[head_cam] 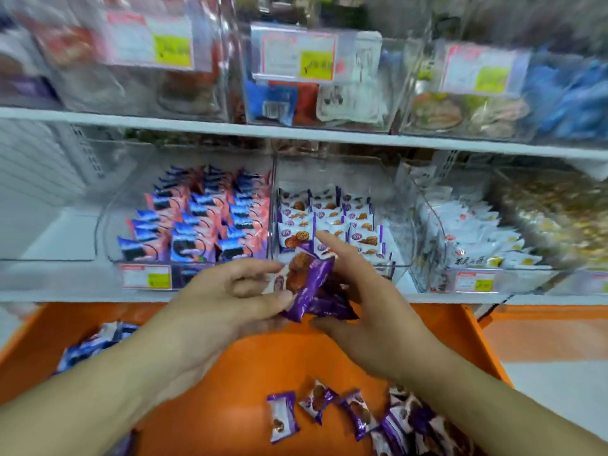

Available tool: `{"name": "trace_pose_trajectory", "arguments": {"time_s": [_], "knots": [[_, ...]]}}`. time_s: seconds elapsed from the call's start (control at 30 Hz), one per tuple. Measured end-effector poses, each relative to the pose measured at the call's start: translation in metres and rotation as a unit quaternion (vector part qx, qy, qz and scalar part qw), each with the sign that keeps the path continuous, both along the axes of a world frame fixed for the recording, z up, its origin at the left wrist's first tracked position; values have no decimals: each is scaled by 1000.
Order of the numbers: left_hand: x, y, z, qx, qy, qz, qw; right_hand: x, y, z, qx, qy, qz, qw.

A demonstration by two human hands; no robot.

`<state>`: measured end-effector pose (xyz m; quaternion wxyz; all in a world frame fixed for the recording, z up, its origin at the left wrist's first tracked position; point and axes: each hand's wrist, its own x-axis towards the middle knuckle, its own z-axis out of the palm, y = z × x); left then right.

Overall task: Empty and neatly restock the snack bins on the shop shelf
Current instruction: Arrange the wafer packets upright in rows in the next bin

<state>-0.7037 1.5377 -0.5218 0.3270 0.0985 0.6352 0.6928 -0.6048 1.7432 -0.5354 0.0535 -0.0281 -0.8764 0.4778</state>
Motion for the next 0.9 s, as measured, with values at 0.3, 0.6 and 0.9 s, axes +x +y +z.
{"name": "trace_pose_trajectory", "arguments": {"time_s": [0.3,0.6,0.9], "knots": [[-32,-12,46,25,53,42,997,-23,-25,41,-32,111,-140,983],[-51,-23,37,-42,61,8,997,-28,-30,37,61,183,-136,972],[-40,-24,27,-71,89,-75,991,-28,-51,34,146,185,-13,972]]}}
